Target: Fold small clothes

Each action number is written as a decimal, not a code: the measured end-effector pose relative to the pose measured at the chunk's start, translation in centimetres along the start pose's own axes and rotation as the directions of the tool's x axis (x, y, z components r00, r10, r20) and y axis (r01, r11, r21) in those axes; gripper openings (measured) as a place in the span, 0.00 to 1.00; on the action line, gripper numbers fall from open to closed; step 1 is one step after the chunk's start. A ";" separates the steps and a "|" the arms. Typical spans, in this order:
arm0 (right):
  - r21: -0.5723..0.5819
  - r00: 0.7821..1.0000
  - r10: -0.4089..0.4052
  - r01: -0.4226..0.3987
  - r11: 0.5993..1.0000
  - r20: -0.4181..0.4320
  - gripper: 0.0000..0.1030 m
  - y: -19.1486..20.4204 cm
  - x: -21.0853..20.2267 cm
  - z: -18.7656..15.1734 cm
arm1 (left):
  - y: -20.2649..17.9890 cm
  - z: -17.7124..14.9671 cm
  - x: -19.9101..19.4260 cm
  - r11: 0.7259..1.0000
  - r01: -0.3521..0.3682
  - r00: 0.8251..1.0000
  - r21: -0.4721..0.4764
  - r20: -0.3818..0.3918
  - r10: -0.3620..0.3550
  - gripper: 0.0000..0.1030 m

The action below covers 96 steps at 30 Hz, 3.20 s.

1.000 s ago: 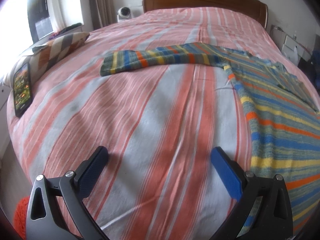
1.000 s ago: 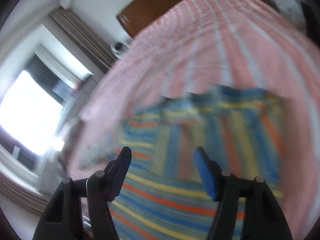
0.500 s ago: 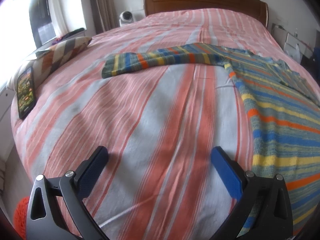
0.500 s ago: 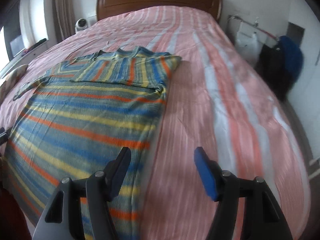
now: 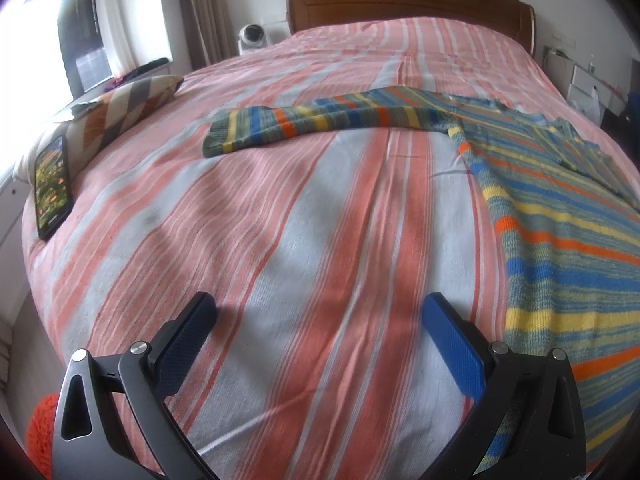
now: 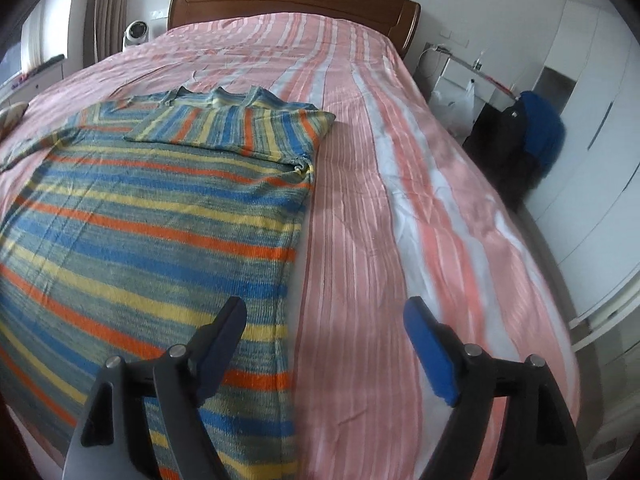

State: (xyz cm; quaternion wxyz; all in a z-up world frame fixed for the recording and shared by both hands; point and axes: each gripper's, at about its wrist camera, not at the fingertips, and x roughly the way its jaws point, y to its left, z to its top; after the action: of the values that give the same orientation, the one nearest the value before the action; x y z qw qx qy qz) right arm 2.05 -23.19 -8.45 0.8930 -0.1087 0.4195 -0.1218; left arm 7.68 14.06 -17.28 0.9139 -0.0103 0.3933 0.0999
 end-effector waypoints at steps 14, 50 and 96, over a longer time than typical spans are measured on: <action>-0.019 0.998 -0.054 0.055 0.998 0.030 0.78 0.8 -1.7 -0.1 | -0.1 -0.1 0.0 1.000 -0.002 1.000 0.001 0.002 0.002 1.00; -0.006 0.997 -0.077 0.077 0.997 0.015 0.78 0.9 -1.8 0.0 | 1.1 0.6 -0.5 0.996 0.085 0.993 -0.041 -0.082 -0.088 0.99; 0.096 0.996 0.026 -0.034 0.995 0.086 0.78 -2.9 -1.5 -2.1 | -21.8 21.6 5.3 0.885 0.357 0.933 0.297 -0.150 -0.326 0.89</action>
State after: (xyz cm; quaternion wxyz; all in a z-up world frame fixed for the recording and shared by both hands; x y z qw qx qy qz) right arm -0.87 -25.62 -7.78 0.9160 -0.0637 0.3763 -0.1240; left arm 30.88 -4.30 -7.49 0.8866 0.0639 0.4397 -0.1284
